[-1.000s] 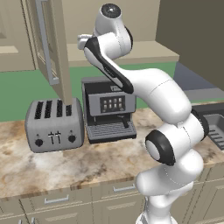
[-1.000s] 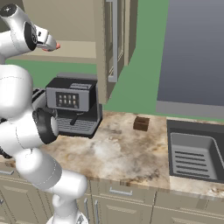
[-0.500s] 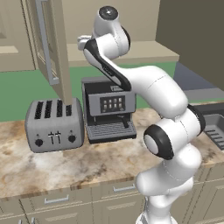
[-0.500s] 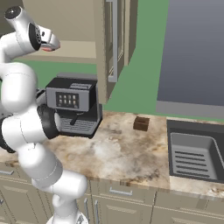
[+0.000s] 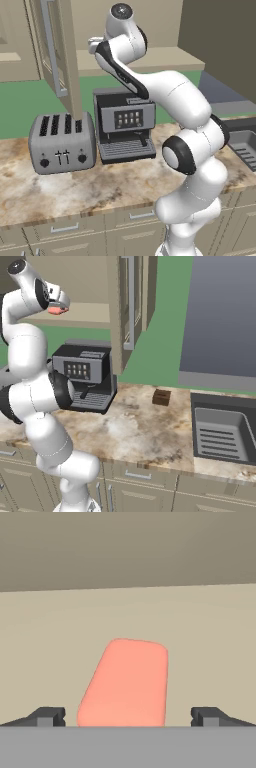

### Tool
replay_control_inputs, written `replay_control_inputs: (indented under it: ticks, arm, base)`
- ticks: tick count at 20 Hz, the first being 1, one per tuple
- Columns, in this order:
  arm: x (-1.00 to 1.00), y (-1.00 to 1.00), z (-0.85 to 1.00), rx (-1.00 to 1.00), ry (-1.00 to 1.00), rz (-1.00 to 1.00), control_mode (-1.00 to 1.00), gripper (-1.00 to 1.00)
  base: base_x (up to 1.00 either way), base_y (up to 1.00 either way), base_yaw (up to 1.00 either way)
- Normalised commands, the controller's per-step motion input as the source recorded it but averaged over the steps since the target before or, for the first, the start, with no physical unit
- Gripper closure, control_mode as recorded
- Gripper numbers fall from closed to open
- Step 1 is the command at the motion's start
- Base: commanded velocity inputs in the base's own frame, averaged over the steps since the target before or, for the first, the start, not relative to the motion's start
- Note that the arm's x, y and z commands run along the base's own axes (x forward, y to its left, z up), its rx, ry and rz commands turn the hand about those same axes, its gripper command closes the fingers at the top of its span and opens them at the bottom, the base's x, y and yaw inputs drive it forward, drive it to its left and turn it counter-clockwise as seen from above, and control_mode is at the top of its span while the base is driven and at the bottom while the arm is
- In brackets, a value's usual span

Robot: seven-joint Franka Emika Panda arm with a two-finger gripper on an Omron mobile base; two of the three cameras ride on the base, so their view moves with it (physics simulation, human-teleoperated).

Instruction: Open the cabinet. Pick the bar soap and place it next to the sink. Then close the cabinet.

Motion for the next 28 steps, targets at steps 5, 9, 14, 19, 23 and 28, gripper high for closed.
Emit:
replay_control_inputs:
  ticks: [5, 9, 14, 19, 23, 28]
  arm:
    - [0.01, -0.01, 0.01, 0.00, 0.00, 0.00, -1.00, -1.00]
    - [0.00, -0.10, -0.11, 0.00, 0.00, 0.00, -1.00, -1.00]
    - [0.00, -0.07, -0.18, 0.00, 0.00, 0.00, -1.00, -1.00]
    - [0.00, 0.00, -0.12, 0.00, 0.00, 0.00, -1.00, -1.00]
    - [0.00, 0.00, -0.36, 0.00, 0.00, 0.00, -1.00, -1.00]
    - [0.01, 0.00, -0.06, 0.00, -0.02, 0.00, -1.00, -1.00]
  base:
    - [0.00, 0.00, 0.00]
    - [0.00, 0.00, 0.00]
    - [0.00, 0.00, 0.00]
    - [0.00, 0.00, 0.00]
    - [0.00, 0.00, 0.00]
    - [0.00, 0.00, 0.00]
